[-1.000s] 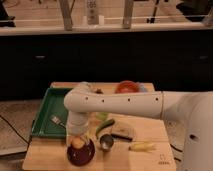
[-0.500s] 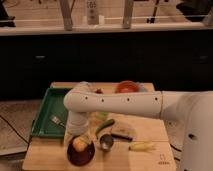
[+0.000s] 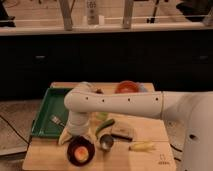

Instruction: Place apple in purple bowl

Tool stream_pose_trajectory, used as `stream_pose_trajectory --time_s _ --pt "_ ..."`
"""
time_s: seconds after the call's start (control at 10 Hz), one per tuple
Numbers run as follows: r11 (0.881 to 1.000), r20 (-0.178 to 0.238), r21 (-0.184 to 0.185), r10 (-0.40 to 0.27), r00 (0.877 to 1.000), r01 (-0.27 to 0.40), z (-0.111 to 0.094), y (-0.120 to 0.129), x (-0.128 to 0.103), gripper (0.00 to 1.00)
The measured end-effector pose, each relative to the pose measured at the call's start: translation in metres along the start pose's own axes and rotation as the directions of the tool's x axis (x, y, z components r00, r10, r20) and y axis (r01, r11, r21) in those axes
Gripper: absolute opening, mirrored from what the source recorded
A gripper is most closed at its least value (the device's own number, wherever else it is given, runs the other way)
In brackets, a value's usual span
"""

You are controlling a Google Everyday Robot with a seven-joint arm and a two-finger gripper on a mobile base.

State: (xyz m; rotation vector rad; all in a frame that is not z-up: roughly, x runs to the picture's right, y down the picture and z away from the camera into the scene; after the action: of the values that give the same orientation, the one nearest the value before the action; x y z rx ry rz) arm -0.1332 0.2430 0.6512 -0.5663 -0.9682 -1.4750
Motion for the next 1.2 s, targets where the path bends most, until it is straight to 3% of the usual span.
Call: stream_pose_trajectory --time_s 1.2 --pt "1.0 0.009 0.005 -0.014 1.0 0.014 0.0001 0.0041 0.0011 0.8"
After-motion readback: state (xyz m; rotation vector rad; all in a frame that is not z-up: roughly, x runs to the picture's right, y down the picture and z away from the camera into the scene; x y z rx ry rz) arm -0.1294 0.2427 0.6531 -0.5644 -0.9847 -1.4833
